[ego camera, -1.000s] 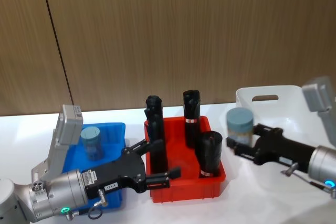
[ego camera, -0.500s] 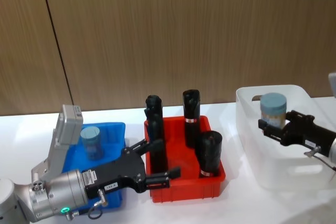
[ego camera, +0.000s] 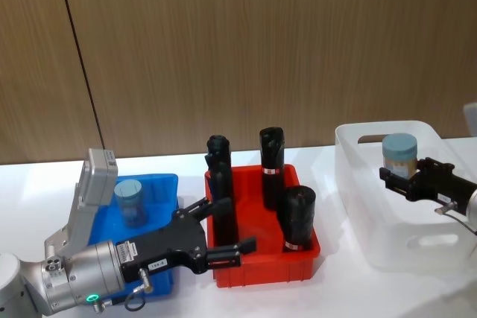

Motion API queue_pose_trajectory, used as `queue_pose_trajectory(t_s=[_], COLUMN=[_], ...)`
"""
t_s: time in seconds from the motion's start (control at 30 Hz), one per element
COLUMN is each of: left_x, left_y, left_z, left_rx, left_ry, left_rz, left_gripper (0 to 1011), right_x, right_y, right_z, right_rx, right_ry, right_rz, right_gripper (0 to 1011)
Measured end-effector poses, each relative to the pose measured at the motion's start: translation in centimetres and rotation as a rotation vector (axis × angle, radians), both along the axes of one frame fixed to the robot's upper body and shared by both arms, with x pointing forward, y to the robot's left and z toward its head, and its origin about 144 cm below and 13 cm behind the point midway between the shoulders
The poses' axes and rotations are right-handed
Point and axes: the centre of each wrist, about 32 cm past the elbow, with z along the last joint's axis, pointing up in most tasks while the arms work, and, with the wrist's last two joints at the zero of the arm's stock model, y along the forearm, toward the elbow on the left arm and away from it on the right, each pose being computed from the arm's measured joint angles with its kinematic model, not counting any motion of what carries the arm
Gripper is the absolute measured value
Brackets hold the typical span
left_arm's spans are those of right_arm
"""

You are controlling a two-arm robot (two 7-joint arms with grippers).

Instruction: Pick the cotton swabs from the blue box and place them into the white box.

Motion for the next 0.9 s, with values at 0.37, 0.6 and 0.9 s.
queue_pose_trajectory(t_s=[0.37, 0.6, 0.9], left_x=[0.0, 0.0, 0.0], left_y=[0.0, 0.0, 0.0], left_z=[0.0, 0.0, 0.0], left_rx=[0.000, 0.000, 0.000], left_ry=[0.000, 0.000, 0.000], left_rz=[0.000, 0.000, 0.000], left_gripper=[1004, 1004, 1004], right_x=[1.3, 1.5, 1.5], right_y=[-0.3, -0.3, -0.3], right_z=[-0.9, -1.1, -1.1], right_rx=[-0.015, -0.014, -0.010], right_ry=[0.030, 0.023, 0.015], right_rz=[-0.037, -0.051, -0.061], right_gripper=[828, 1000, 1002])
